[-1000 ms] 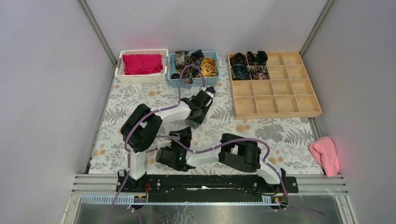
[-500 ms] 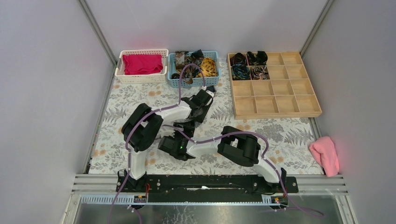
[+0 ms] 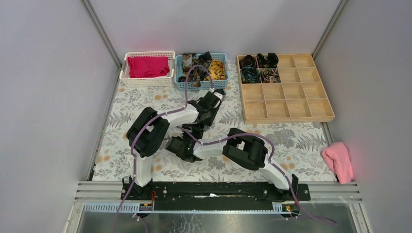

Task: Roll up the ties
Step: Roll the tie at the center of the board.

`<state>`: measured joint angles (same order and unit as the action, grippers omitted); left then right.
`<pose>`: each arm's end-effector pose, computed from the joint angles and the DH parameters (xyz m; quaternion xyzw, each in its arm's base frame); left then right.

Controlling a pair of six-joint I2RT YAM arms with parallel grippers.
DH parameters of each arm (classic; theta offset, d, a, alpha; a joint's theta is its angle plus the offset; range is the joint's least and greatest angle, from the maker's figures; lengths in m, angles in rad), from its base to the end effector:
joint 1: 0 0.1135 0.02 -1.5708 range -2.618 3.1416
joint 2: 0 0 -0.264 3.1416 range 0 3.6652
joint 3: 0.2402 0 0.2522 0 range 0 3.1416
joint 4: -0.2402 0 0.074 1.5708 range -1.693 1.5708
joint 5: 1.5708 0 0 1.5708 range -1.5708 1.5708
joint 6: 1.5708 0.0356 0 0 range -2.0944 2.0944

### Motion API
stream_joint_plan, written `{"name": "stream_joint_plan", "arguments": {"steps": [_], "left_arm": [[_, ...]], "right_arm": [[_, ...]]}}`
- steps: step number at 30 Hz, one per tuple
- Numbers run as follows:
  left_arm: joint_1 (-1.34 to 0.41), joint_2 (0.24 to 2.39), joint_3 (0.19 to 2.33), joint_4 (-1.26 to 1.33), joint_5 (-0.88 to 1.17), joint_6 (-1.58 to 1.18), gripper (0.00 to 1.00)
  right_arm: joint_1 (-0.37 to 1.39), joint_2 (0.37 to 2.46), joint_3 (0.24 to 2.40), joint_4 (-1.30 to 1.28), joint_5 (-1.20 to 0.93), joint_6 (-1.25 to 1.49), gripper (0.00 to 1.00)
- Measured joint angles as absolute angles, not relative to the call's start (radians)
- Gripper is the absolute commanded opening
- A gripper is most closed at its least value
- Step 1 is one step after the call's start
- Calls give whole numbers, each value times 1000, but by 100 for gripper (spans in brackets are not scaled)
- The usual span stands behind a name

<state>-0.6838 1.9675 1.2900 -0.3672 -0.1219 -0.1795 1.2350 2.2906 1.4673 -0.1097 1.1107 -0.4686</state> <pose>0.3170 -0.2527 0.1556 0.2251 0.9373 -0.0552 0.2603 0.1811 0.4219 0.1010 -0.4983 0.6558 -0.3647 0.4343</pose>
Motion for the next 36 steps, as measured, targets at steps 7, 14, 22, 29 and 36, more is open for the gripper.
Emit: {"name": "stream_joint_plan", "arguments": {"steps": [7,14,22,29,36], "left_arm": [[-680,1974,1290,-360,-118,-179,41],[-679,1980,1290,-331,-121,-179,41],[-678,1985,1290,-300,-129,-179,42],[-678,1975,1290,-322,-123,-193,72],[-672,1907,1306,-420,-108,-217,80]], "right_arm": [[1225,2349,1484,-49,1197,-544,57],[1198,2389,1526,-71,1220,-560,43],[1179,2391,1542,-89,1200,-560,24],[1159,2363,1547,-146,1107,-540,16],[1120,2346,1568,-183,1028,-504,15]]}}
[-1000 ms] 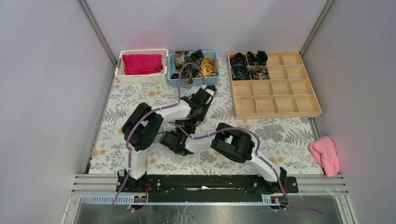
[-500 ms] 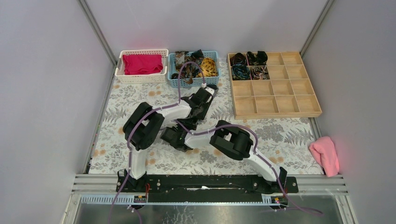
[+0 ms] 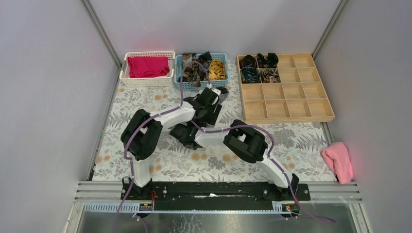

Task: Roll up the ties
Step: Roll the tie at the center of the board.

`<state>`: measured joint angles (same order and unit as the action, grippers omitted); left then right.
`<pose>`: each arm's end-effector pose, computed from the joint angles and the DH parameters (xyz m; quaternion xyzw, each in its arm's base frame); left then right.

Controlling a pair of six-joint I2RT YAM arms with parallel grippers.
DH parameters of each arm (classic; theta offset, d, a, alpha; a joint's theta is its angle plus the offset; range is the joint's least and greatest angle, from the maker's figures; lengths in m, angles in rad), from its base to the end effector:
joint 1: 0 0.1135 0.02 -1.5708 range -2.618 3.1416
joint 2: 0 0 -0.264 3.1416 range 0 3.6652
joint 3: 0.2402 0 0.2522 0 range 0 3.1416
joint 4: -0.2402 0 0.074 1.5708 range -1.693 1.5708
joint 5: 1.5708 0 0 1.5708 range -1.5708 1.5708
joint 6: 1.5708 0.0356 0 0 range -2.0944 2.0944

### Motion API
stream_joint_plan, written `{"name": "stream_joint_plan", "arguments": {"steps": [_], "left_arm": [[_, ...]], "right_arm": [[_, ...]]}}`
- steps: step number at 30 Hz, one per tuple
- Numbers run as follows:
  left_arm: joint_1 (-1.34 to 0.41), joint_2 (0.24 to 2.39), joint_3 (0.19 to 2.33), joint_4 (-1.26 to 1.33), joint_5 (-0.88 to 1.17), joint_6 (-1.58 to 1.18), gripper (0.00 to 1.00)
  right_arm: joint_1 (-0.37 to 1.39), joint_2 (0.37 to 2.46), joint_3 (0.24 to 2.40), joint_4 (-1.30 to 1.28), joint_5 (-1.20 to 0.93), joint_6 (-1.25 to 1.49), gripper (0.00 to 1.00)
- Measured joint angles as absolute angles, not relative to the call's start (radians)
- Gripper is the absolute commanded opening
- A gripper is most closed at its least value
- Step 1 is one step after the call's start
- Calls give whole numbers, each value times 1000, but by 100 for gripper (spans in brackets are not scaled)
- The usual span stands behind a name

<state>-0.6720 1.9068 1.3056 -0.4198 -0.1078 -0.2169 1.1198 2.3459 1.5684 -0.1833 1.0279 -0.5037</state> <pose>0.3155 -0.2461 0.1804 0.2026 0.9396 -0.0697 0.2670 0.2342 0.4136 0.0973 -0.5010 0.6788 -0.3676 0.3914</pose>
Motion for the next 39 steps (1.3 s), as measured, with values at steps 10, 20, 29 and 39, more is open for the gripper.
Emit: {"name": "stream_joint_plan", "arguments": {"steps": [10,20,29,39], "left_arm": [[-615,1736,1373,-490,-163,-298,83],[-595,1238,1340,-581,-461,-483,77],[-595,903,1102,-664,-482,-617,58],[-596,810,994,-682,-434,-658,39]], "right_arm": [[1090,2309,1583,-252,922,-450,14],[1080,2194,1594,-421,612,-336,13],[1081,2151,1710,-646,197,-282,14],[995,2196,1855,-889,-247,-292,15]]}}
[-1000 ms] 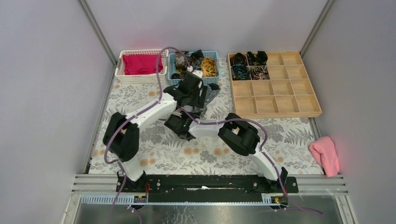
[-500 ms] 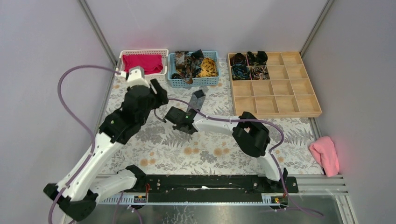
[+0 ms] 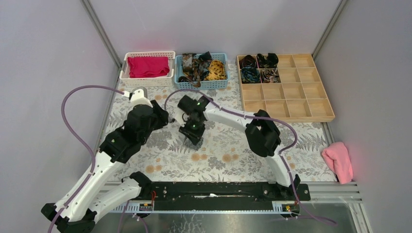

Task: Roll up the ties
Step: Roll the tie at the center of the board.

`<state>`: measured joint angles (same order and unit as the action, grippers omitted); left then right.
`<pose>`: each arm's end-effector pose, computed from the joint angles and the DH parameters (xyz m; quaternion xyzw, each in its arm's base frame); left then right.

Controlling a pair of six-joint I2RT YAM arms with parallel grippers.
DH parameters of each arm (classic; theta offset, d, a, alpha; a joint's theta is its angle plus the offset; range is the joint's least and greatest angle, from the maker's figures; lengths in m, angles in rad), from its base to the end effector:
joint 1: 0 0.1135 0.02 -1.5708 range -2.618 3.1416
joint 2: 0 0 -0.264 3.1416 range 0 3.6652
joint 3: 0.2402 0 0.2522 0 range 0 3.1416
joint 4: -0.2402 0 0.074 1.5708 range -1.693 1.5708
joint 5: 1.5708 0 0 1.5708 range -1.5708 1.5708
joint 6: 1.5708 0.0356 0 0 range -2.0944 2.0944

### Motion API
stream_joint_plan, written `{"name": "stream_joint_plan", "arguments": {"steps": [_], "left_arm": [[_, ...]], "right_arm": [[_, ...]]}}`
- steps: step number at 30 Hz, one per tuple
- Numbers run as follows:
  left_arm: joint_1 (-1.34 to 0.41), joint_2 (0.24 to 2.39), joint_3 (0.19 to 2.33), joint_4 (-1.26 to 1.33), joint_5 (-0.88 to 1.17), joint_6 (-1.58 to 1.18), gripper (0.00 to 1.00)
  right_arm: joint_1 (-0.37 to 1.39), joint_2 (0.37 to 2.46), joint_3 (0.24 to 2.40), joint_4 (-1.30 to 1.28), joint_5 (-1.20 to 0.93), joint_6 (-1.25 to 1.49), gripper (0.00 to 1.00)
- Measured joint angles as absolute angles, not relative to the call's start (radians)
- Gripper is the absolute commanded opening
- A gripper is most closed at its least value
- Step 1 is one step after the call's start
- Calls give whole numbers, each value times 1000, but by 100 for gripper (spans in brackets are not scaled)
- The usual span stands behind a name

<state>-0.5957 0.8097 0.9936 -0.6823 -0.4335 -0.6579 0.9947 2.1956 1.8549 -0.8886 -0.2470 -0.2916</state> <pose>0.1418 -0.0780 0.3576 -0.1359 0.8357 -0.1429 0.5125 0.2442 0.3919 0.2001 -0.6032 0.7700 0.1720 0.1165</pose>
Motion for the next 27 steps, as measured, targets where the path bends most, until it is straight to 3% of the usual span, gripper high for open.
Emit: {"name": "stream_joint_plan", "arguments": {"steps": [4,6,12,17,21,27], "left_arm": [[-599,781,971,-691,-423,-664,28],[-607,767,948,-682,-418,-665,28],[-635,786,867,-647,-383,-635,55],[-704,1007,884,-589,-341,-586,77],[-831,1209,921,-588,-401,-561,83],[-871,1323,939,-578,-444,-539,87]], "right_arm": [[888,2222,1887,-893,-442,-302,15],[844,2254,1915,-904,-525,-313,15],[778,2390,2050,-971,-715,-359,16],[751,2459,2112,-1041,-846,-422,17],[707,2478,2112,-1084,-940,-461,18],[624,2508,2165,-1150,-1040,-501,19]]}}
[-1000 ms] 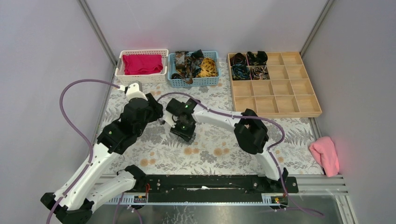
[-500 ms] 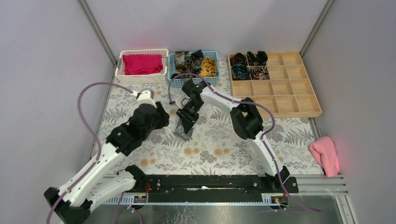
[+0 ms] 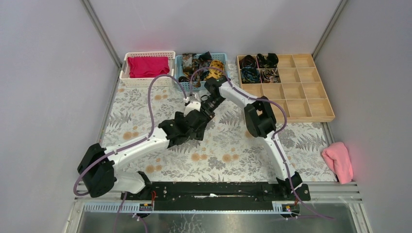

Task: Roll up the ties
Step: Roll the tie at the center of the board.

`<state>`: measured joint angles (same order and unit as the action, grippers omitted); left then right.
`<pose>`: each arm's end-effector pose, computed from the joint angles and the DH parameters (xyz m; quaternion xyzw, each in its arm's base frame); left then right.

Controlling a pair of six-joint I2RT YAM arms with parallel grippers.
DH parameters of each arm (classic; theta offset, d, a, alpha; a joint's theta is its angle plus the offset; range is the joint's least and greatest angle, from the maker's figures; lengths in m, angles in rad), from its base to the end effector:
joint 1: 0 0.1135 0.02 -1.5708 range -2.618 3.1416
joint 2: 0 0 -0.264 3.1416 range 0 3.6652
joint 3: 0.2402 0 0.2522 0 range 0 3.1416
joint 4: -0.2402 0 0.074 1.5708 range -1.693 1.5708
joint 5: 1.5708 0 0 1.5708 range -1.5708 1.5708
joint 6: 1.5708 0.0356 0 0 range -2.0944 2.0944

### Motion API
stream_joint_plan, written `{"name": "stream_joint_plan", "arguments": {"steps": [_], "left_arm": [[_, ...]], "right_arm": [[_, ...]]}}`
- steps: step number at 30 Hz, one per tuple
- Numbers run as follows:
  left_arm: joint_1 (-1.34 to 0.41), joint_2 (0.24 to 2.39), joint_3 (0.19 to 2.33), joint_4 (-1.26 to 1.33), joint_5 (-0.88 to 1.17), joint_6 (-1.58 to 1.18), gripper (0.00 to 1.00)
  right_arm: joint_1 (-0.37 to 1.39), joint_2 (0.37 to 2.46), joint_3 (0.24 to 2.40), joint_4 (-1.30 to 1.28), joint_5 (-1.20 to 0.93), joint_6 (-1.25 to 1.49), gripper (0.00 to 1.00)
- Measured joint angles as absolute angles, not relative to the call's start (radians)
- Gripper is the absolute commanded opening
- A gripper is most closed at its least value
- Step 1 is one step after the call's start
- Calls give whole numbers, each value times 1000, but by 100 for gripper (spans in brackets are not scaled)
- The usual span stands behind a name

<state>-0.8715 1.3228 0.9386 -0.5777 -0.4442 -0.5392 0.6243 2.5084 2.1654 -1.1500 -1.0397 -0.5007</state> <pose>0.1826 -0.1933 0.2462 0.0888 0.9287 -0.0296 0.3589 0.3803 0.3118 0.1521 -0.4788 0.7233 0.4975 0.0030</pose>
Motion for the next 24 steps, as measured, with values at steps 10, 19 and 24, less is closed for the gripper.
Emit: {"name": "stream_joint_plan", "arguments": {"steps": [10,19,24], "left_arm": [[-870,1544,1010,-582,-526,-471,87],[-878,1687,1093,-607,-601,-386,86],[-887,1723,1126,-643,-602,-374,87]], "right_arm": [[614,2570,2208,-1194,-1103,-537,19],[612,2597,2230,-1186,-1090,-572,18],[610,2607,2234,-1184,-1090,-572,18]]}}
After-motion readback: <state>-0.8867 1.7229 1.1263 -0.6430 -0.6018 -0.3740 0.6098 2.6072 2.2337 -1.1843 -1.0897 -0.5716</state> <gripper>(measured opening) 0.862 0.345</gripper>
